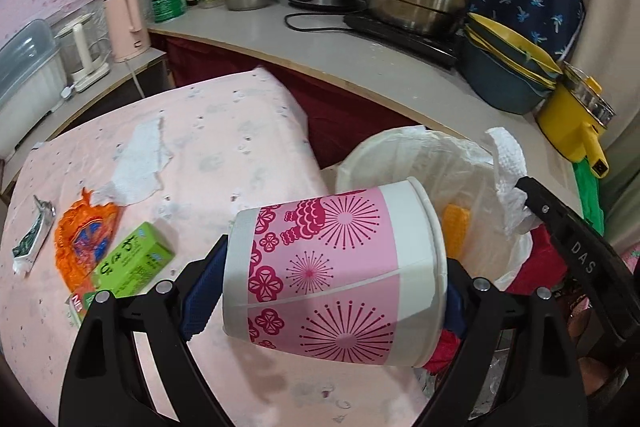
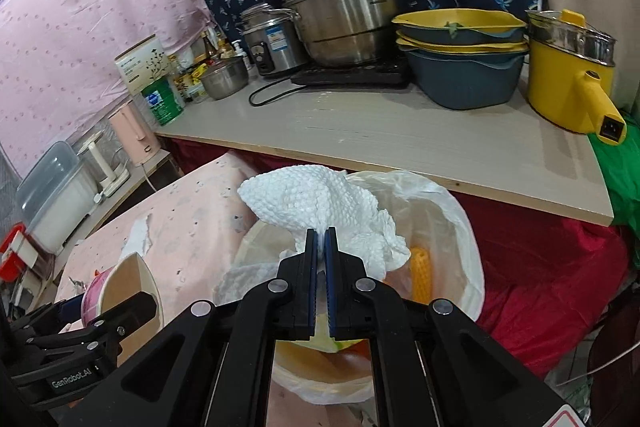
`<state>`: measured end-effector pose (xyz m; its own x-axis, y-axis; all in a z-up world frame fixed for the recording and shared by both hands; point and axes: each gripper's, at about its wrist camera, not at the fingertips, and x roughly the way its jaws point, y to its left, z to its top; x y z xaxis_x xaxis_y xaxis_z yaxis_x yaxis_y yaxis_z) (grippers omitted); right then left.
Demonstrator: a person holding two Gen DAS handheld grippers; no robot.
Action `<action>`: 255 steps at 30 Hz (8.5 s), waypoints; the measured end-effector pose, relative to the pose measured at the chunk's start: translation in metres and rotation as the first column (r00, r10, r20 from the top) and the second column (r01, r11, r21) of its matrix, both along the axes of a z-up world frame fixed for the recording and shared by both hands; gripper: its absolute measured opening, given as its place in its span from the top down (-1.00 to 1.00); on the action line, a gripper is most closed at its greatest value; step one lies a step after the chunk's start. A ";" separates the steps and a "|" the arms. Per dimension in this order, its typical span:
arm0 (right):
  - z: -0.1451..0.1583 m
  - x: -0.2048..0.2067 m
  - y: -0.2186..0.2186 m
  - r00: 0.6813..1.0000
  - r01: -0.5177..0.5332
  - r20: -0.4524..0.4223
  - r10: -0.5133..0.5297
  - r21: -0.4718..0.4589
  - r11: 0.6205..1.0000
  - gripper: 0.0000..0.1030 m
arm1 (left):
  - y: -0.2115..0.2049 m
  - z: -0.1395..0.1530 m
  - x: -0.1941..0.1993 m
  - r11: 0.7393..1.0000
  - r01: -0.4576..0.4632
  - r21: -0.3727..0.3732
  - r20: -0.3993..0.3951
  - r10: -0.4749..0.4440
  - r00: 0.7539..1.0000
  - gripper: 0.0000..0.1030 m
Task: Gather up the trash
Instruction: 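Carry the pink cup and paper towel over the bin and open both grippers, then grasp the orange plastic bag with the left gripper while the right grasps another paper towel, then carry the orange bag and paper towel over the bin and open both grippers, then grasp the green sauce pouch with the left gripper while the right grasps the green wasabi box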
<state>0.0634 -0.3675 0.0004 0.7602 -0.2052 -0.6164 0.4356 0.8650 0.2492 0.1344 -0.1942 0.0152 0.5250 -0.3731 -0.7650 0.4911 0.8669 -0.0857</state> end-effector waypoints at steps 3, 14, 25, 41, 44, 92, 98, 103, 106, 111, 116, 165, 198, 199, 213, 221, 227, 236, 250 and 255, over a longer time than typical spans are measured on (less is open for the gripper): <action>-0.007 -0.007 -0.015 1.000 0.027 -0.007 -0.027 0.010 1.000 0.92 | -0.023 -0.005 -0.003 0.999 0.052 0.004 -0.007 -0.052 0.999 -0.63; -0.025 -0.009 -0.043 0.998 0.061 -0.026 -0.060 0.040 0.997 0.92 | -0.074 -0.019 -0.003 0.990 0.139 0.031 -0.005 -0.139 0.990 -0.64; -0.016 0.000 -0.053 0.998 0.069 -0.003 -0.069 0.038 0.997 0.54 | -0.088 -0.026 0.006 0.990 0.140 0.035 -0.014 -0.140 0.990 -0.66; -0.001 -0.003 -0.034 0.999 0.049 0.023 -0.049 0.026 0.998 0.42 | -0.058 -0.008 0.007 0.996 0.082 0.019 0.038 -0.082 0.996 -0.66; 0.004 -0.003 -0.025 0.999 0.034 0.029 -0.034 0.020 0.999 0.39 | -0.045 -0.003 0.007 0.998 0.056 0.011 0.046 -0.056 0.997 -0.66; -0.025 0.144 0.238 0.880 -0.467 -0.080 0.468 0.031 0.884 0.38 | 0.256 -0.032 0.097 0.876 -0.481 0.037 -0.034 0.482 0.875 -0.66; -0.043 0.184 0.254 0.865 -0.487 -0.119 0.488 0.041 0.873 0.37 | 0.262 -0.052 0.121 0.874 -0.483 0.057 -0.073 0.486 0.871 -0.61; -0.060 0.216 0.248 0.867 -0.468 -0.163 0.472 0.064 0.882 0.33 | 0.260 -0.068 0.139 0.876 -0.475 0.083 -0.105 0.482 0.870 -0.49; -0.072 0.233 0.248 0.861 -0.463 -0.196 0.469 0.079 0.883 0.33 | 0.259 -0.077 0.147 0.876 -0.474 0.092 -0.123 0.482 0.867 -0.45; -0.093 0.250 0.252 0.844 -0.464 -0.259 0.469 0.086 0.882 0.33 | 0.257 -0.089 0.156 0.882 -0.459 0.104 -0.153 0.470 0.869 -0.25; -0.103 0.255 0.262 0.823 -0.493 -0.289 0.489 0.063 0.868 0.31 | 0.257 -0.098 0.159 0.885 -0.452 0.110 -0.178 0.465 0.867 -0.09; 0.052 0.030 0.001 0.998 -0.059 0.017 0.060 -0.032 0.998 0.94 | 0.018 0.033 0.026 1.000 -0.026 0.000 0.031 0.026 0.999 0.65; 0.038 0.019 -0.022 0.999 -0.031 0.008 0.031 -0.002 1.000 0.37 | -0.045 0.021 0.033 1.000 0.020 -0.002 -0.004 -0.020 1.000 0.18; 0.038 0.020 -0.021 0.999 -0.034 0.007 0.034 -0.002 0.999 0.37 | -0.043 0.021 0.033 1.000 0.017 -0.002 -0.003 -0.017 1.000 0.18; 0.038 0.028 0.014 0.996 -0.089 -0.001 0.089 -0.011 0.996 0.24 | -0.005 0.026 0.035 0.999 -0.043 -0.011 0.020 0.043 0.999 0.02; 0.039 0.036 0.048 0.989 -0.147 -0.008 0.147 -0.017 0.989 0.22 | 0.027 0.030 0.035 0.996 -0.090 -0.018 0.035 0.090 0.995 0.00; 0.038 0.040 0.080 0.980 -0.199 -0.013 0.199 -0.024 0.980 0.11 | 0.065 0.029 0.040 0.989 -0.149 -0.019 0.042 0.150 0.988 -0.12; 0.014 0.054 0.146 0.947 -0.314 -0.063 0.315 0.012 0.949 0.11 | 0.138 0.013 0.049 0.969 -0.248 0.017 0.043 0.247 0.968 -0.12; -0.042 0.075 0.247 0.869 -0.455 -0.164 0.466 0.100 0.885 0.11 | 0.262 -0.027 0.057 0.915 -0.386 0.117 0.052 0.383 0.922 -0.12; -0.060 0.087 0.270 0.852 -0.471 -0.192 0.488 0.126 0.873 0.11 | 0.300 -0.038 0.064 0.892 -0.429 0.141 0.048 0.427 0.903 -0.16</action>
<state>0.1501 -0.0977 -0.0598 0.6031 0.2020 -0.7717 0.0203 0.9632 0.2680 0.1979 0.1060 -0.0231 0.6208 0.0043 -0.7840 0.0698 0.9957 0.0607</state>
